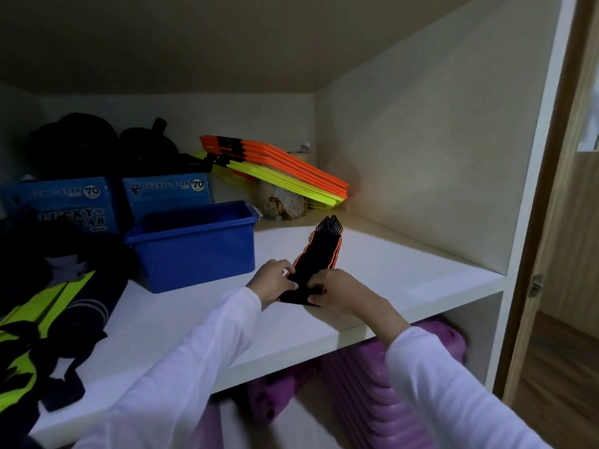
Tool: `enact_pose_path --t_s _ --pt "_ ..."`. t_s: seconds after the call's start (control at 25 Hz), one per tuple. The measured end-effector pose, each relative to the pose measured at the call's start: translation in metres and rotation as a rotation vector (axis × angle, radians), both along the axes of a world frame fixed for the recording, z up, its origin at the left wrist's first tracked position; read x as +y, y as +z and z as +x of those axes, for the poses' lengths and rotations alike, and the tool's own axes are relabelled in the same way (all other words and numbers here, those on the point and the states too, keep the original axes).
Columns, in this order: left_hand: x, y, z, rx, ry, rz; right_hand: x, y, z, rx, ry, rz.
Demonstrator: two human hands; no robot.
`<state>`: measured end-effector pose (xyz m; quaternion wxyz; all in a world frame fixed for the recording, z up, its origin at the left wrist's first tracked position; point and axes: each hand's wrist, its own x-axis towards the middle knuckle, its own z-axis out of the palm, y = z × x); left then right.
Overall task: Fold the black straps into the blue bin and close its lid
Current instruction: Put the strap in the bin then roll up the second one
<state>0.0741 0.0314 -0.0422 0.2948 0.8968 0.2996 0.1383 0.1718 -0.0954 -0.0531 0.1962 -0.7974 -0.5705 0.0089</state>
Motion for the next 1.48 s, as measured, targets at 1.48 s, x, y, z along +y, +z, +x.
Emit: enact_pose_path --t_s 1.48 --pt "-0.011 0.017 0.01 0.074 -0.23 -0.013 -0.013 -0.005 0.029 0.47 -0.042 0.224"
